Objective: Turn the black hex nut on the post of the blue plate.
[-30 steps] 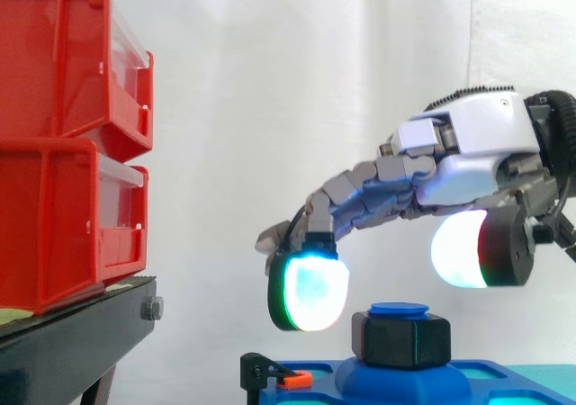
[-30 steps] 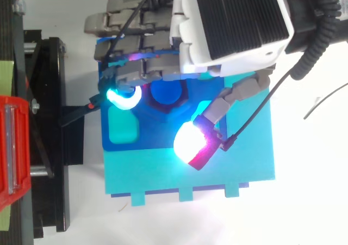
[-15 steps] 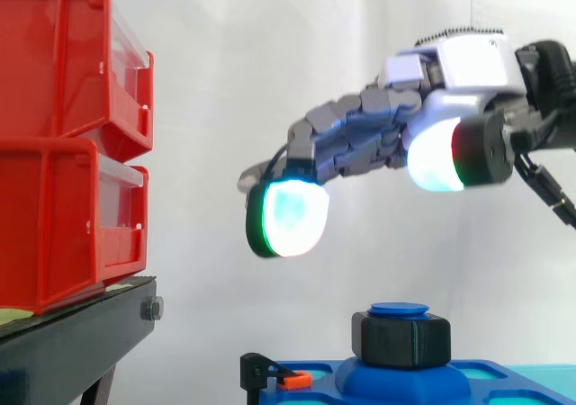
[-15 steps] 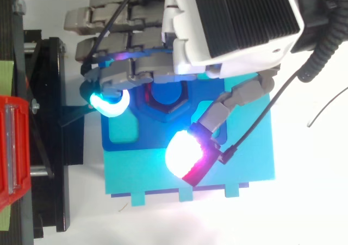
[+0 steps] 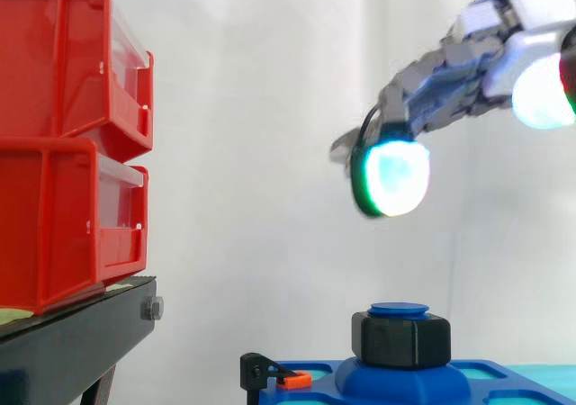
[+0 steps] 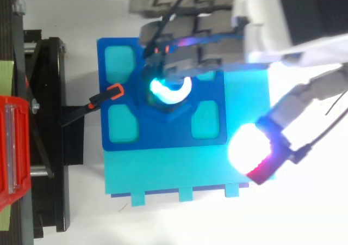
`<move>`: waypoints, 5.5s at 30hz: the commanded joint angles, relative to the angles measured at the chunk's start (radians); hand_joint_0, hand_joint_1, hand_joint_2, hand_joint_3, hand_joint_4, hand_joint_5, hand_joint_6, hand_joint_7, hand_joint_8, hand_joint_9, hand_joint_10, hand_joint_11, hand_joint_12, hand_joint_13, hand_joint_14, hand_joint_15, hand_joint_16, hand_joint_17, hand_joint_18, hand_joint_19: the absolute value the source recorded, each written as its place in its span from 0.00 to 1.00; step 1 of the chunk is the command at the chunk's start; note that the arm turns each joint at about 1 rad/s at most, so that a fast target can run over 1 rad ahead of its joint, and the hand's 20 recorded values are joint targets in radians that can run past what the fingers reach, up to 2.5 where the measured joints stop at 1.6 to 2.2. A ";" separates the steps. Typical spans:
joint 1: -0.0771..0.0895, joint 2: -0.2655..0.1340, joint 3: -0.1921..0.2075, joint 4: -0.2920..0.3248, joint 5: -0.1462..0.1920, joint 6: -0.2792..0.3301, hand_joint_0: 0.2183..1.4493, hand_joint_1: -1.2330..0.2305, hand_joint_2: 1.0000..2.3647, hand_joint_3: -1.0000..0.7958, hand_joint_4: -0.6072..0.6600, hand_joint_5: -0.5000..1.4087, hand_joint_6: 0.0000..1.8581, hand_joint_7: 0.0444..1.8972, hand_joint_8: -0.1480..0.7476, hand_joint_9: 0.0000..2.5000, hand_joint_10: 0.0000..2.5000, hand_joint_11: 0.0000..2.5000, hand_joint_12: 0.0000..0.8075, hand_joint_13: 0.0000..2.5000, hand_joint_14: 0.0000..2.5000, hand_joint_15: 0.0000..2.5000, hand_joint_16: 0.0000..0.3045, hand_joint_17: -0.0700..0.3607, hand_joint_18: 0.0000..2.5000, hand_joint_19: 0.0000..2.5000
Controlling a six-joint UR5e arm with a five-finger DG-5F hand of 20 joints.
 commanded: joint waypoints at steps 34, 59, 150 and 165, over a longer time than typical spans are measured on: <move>0.035 0.256 -0.501 0.314 0.212 0.941 0.17 0.52 0.00 0.28 0.59 0.15 0.27 0.33 0.38 0.11 0.00 0.00 0.41 0.01 0.00 0.02 0.19 0.47 0.00 0.10; 0.035 0.258 -0.501 0.292 0.246 0.993 0.15 0.52 0.00 0.28 0.53 0.14 0.27 0.30 0.29 0.00 0.00 0.00 0.36 0.00 0.00 0.00 0.16 0.42 0.00 0.06; 0.035 0.258 -0.503 0.294 0.246 0.993 0.18 0.47 0.00 0.28 0.52 0.14 0.27 0.25 0.25 0.00 0.00 0.00 0.33 0.00 0.00 0.00 0.14 0.38 0.00 0.04; 0.035 0.258 -0.501 0.294 0.246 0.993 0.18 0.47 0.00 0.28 0.51 0.14 0.27 0.25 0.25 0.00 0.00 0.00 0.33 0.00 0.00 0.00 0.14 0.38 0.00 0.04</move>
